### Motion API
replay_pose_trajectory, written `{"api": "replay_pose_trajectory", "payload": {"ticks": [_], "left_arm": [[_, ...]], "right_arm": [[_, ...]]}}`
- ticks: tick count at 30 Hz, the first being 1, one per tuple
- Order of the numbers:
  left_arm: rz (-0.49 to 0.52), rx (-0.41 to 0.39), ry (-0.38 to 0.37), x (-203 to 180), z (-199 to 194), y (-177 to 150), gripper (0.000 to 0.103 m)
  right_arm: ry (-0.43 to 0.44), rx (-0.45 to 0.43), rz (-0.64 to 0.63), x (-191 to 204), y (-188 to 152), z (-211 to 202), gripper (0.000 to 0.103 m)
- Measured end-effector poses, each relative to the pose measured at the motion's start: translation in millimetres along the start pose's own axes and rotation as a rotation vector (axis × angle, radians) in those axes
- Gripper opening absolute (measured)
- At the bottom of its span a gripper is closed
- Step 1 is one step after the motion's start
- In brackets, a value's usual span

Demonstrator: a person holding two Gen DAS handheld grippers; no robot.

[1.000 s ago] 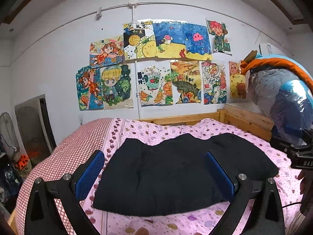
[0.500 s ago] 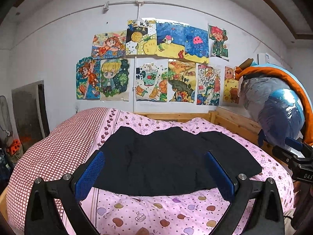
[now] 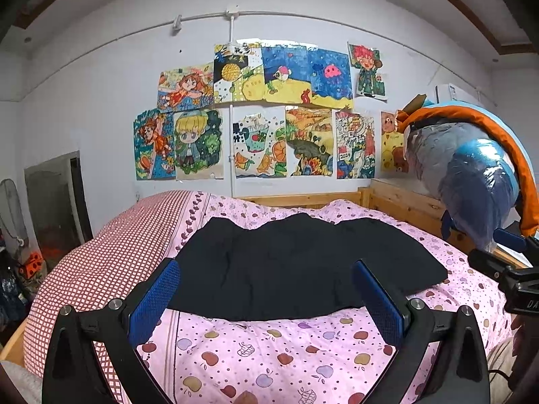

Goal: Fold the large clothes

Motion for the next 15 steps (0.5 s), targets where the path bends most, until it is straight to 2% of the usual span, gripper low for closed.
{"api": "replay_pose_trajectory", "payload": {"ticks": [6, 11, 15], "left_arm": [[0.038, -0.006, 0.021, -8, -10, -4, 0.103], [-0.02, 0.054, 0.031, -1, -12, -21, 0.103], [-0.008, 0.041, 0.043, -3, -17, -18, 0.103]], "right_arm": [[-0.001, 0.005, -0.015, 5, -6, -7, 0.101], [0.015, 0.037, -0.033, 9, -15, -8, 0.101], [0.027, 0.027, -0.044, 15, -20, -14, 0.101]]}}
Point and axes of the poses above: each gripper's, at about its wrist camera, not at the fingertips, and z roughly the way its jaws point, x to its left, y to its top, the point moved 8 cm from there along z, roughly the way its jaws point, and after that the axes turned 12 degrees about -y, right-handed, at the moved point
